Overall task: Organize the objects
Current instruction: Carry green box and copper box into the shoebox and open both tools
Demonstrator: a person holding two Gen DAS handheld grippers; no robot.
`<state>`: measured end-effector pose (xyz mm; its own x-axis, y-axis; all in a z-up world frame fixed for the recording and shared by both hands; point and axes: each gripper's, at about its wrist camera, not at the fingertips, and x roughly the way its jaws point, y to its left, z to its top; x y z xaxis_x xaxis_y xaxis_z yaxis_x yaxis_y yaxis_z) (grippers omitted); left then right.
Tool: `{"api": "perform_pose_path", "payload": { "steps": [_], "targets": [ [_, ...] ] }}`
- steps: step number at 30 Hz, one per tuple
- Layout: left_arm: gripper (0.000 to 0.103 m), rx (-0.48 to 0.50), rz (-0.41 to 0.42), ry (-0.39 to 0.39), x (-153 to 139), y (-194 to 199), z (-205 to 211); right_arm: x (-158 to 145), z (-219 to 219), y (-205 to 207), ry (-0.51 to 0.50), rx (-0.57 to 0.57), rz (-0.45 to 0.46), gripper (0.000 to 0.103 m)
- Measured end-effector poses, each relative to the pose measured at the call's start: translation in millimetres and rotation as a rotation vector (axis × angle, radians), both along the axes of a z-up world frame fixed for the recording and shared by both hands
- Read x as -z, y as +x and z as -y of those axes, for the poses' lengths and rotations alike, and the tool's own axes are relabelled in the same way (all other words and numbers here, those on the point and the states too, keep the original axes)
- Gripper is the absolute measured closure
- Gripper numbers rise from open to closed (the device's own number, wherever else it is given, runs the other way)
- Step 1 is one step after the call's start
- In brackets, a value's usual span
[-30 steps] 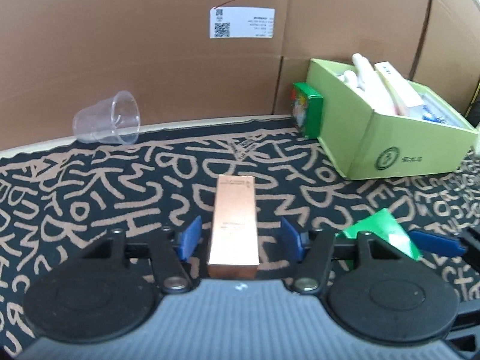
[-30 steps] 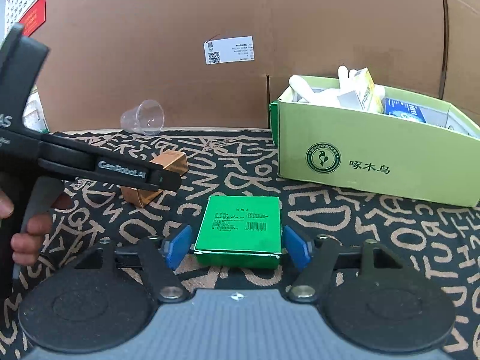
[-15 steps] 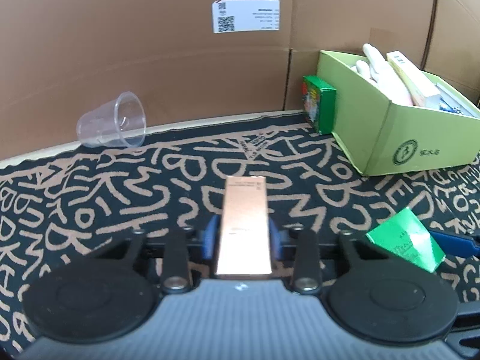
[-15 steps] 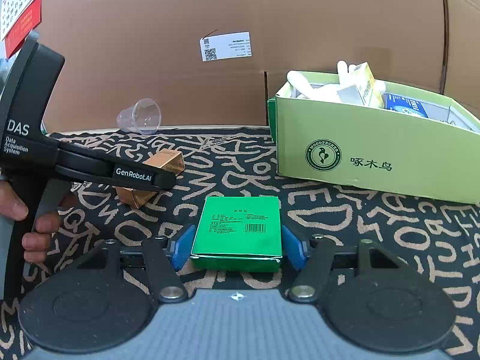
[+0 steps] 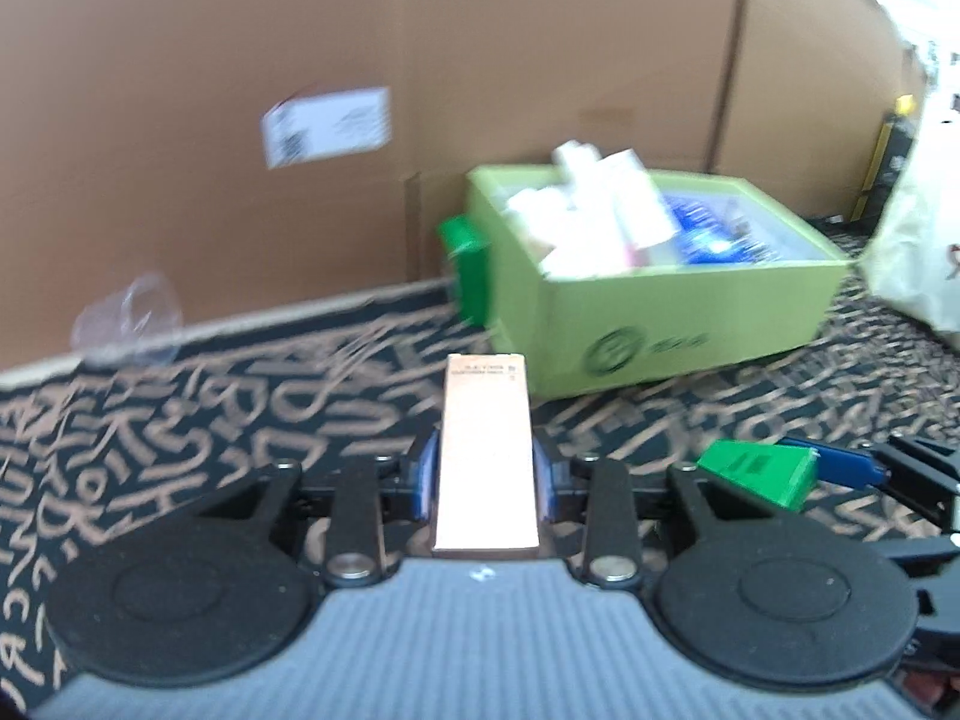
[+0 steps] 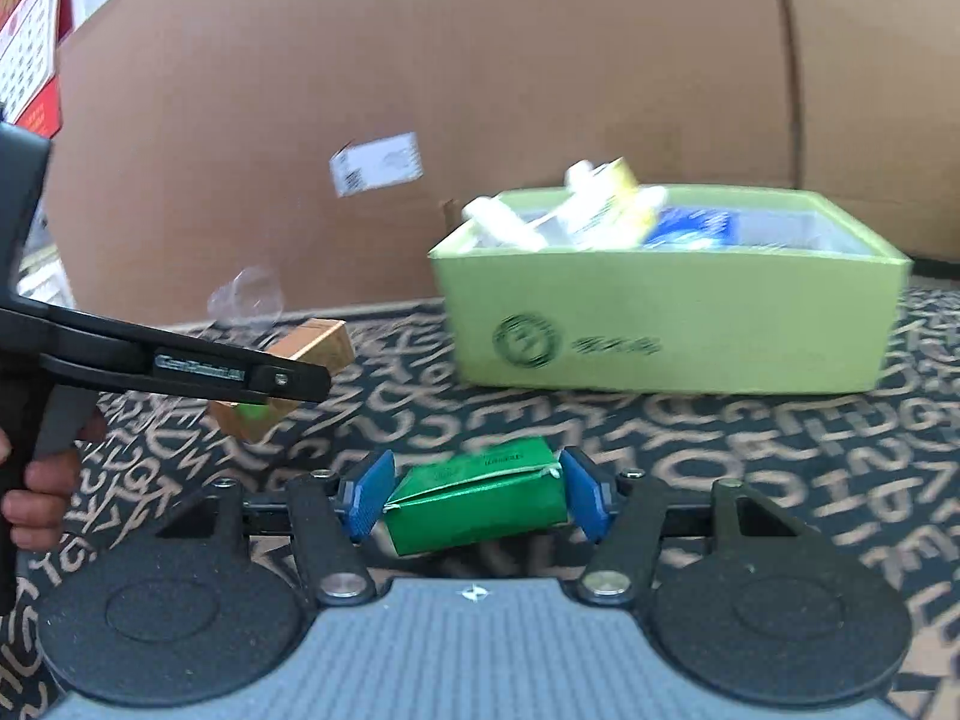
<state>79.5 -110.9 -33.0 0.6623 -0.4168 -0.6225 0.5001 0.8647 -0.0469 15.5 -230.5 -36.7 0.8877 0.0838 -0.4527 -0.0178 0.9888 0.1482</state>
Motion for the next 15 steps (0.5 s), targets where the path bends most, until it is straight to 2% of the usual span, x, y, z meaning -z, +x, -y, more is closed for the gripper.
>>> {"api": "perform_pose_path", "payload": {
  "steps": [2, 3, 4, 7, 9, 10, 11, 12, 14, 15],
  "targets": [
    [0.072, 0.037, 0.019, -0.016, -11, -4, 15, -6, 13, -7, -0.006, 0.036, 0.024, 0.038],
    [0.072, 0.054, 0.028, -0.026, -17, -7, 22, -8, 20, -10, -0.009, 0.05, 0.037, 0.074],
    [0.072, 0.071, 0.036, -0.037, -22, -8, 29, -11, 27, -12, -0.014, 0.064, 0.051, 0.085],
    [0.072, 0.112, 0.064, -0.059, -36, -10, 51, -23, 55, -15, 0.061, 0.095, 0.085, 0.087],
    [0.072, 0.125, 0.076, -0.067, -41, -12, 61, -27, 64, -16, 0.022, 0.129, 0.098, 0.087],
    [0.072, 0.127, 0.079, -0.069, -41, -13, 64, -27, 66, -18, -0.006, 0.136, 0.093, 0.086],
    [0.072, 0.128, 0.079, -0.066, -39, -13, 66, -25, 66, -19, -0.022, 0.119, 0.078, 0.073],
    [0.072, 0.126, 0.074, -0.059, -37, -13, 68, -21, 66, -20, -0.027, 0.083, 0.056, 0.049],
    [0.072, 0.123, 0.054, -0.041, -29, -13, 68, -10, 64, -23, -0.01, 0.032, 0.041, 0.025],
    [0.072, 0.118, 0.043, -0.03, -26, -13, 68, -6, 62, -24, -0.016, 0.009, 0.039, 0.024]
  ]
}}
